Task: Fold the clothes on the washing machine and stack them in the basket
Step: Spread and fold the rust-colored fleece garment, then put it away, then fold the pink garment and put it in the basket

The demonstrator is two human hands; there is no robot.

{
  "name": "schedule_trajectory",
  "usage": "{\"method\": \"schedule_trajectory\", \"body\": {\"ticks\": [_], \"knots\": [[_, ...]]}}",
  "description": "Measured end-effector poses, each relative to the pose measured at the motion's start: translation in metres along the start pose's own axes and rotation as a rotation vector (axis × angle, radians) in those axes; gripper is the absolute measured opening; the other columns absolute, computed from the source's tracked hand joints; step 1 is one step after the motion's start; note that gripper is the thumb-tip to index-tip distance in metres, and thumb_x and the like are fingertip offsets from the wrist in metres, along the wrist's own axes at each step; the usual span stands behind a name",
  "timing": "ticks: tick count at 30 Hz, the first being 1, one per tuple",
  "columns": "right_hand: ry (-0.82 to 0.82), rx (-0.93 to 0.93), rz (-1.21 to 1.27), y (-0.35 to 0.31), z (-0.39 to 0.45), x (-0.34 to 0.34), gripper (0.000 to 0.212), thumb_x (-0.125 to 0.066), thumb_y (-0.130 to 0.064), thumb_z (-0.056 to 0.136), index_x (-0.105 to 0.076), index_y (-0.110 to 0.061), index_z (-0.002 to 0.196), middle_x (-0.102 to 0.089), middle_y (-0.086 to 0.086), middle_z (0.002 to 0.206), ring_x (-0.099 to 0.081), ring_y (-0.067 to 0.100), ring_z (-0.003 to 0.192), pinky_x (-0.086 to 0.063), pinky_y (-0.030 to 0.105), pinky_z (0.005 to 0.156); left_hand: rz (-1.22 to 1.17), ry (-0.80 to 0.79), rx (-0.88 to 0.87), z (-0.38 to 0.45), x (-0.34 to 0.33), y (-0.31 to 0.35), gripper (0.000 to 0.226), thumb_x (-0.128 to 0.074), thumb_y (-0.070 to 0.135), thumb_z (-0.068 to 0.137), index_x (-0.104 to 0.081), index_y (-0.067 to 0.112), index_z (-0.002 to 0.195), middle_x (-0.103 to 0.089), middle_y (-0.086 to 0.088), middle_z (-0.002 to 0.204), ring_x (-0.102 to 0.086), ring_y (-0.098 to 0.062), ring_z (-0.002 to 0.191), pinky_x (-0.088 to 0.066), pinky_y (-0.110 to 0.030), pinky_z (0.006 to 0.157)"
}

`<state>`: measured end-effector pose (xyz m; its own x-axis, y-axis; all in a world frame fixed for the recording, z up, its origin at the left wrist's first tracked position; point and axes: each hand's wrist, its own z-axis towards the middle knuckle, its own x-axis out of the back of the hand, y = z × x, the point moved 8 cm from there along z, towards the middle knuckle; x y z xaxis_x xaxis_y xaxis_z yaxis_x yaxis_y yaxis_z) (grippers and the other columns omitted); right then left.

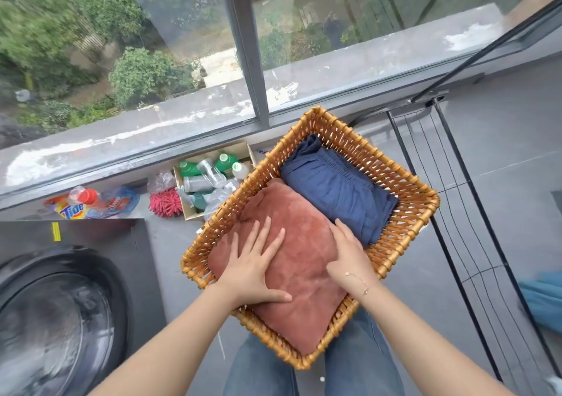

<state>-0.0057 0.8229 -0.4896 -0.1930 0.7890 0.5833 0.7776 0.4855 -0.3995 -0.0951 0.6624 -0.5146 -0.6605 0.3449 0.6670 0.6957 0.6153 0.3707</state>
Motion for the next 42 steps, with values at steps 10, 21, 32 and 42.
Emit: {"method": "schedule_trajectory", "body": {"ticks": [10,21,32,42], "knots": [[-0.161,-0.026,-0.128,0.001,0.006,-0.06,0.127,-0.074,-0.037,0.078,0.036,-0.026,0.141,0.048,-0.007,0.142,0.041,0.017,0.133,0.016,0.051,0.114,0.051,-0.148,0.051,0.015,-0.02,-0.008,0.143,-0.065,0.084,0.05,0.038,0.04,0.138,0.054,0.006,0.14,0.048,-0.022,0.131,0.02,-0.069,0.104],[0.028,-0.029,0.281,-0.002,-0.03,-0.044,0.098,-0.05,0.01,0.081,0.002,-0.03,0.154,0.015,-0.003,0.161,0.011,0.017,0.148,-0.005,0.028,0.116,0.099,-0.138,0.141,0.009,-0.019,-0.006,0.137,-0.063,0.082,0.057,0.037,0.038,0.139,0.056,0.004,0.138,0.047,-0.022,0.131,0.018,-0.063,0.109],[0.199,0.083,0.487,0.027,-0.124,0.079,0.058,-0.054,-0.007,0.087,-0.041,-0.018,0.142,-0.043,0.0,0.138,-0.053,0.012,0.107,-0.041,0.024,0.096,-0.307,-0.071,0.302,-0.068,0.043,0.093,0.03,-0.051,0.02,0.094,-0.067,0.014,0.119,-0.064,-0.005,0.125,-0.06,-0.021,0.113,-0.045,-0.025,0.094],[0.423,0.174,0.533,0.109,-0.255,0.196,0.039,-0.053,-0.009,0.09,-0.056,-0.025,0.125,-0.056,-0.008,0.118,-0.055,0.001,0.078,-0.041,0.014,0.068,-0.331,0.151,0.085,-0.107,0.108,0.278,0.029,-0.05,0.018,0.091,-0.067,0.021,0.115,-0.064,0.005,0.118,-0.059,-0.013,0.109,-0.049,-0.031,0.096]]}}
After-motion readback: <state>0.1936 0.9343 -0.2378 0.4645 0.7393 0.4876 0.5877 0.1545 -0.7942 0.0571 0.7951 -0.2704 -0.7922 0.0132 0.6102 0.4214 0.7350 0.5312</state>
